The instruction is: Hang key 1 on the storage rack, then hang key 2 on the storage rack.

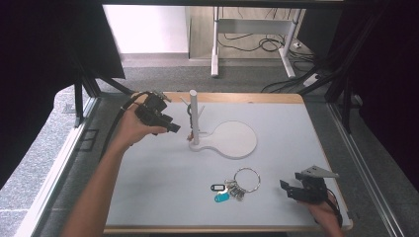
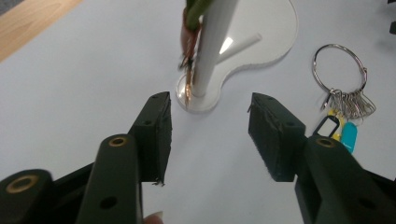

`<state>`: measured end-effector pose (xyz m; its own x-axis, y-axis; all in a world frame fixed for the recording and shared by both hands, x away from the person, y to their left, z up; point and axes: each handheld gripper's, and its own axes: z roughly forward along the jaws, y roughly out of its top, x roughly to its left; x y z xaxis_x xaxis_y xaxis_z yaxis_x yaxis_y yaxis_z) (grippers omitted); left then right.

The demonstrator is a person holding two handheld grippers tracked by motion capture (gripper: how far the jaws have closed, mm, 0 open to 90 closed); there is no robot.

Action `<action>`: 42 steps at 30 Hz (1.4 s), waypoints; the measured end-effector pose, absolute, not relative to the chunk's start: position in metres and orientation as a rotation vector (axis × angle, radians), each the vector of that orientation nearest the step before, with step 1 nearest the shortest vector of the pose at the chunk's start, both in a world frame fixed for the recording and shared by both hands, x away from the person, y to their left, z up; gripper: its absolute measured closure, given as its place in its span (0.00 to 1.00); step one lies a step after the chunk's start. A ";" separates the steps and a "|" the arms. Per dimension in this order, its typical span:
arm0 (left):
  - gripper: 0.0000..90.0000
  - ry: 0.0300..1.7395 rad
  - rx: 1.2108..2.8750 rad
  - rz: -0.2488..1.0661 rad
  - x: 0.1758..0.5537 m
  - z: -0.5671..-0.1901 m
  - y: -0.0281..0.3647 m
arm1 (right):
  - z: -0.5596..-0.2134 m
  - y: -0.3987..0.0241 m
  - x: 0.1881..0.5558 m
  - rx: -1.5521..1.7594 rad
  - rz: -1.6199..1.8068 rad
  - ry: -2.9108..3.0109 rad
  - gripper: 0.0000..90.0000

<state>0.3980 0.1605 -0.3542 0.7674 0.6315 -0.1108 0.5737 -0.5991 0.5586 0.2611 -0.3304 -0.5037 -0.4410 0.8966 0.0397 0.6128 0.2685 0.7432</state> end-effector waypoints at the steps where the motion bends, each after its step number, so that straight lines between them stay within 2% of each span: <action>1: 0.53 0.891 2.370 0.129 0.394 -0.356 0.161 | -0.503 -0.331 0.261 1.369 0.994 2.156 0.34; 11: 0.50 0.844 2.358 0.132 0.354 -0.384 0.170 | -0.503 -0.331 0.260 1.366 0.998 2.154 0.34; 27: 0.50 0.872 2.330 0.121 0.304 -0.437 0.178 | -0.500 -0.330 0.258 1.347 1.033 2.148 0.34; 42: 0.50 0.894 2.298 0.093 0.292 -0.453 0.192 | -0.489 -0.324 0.266 1.330 1.025 2.158 0.40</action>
<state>0.2916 0.1920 -0.4529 0.7637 0.6244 -0.1638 0.5775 -0.5475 0.6055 0.2664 -0.3239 -0.4891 -0.4646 0.8847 0.0371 0.5878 0.2768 0.7602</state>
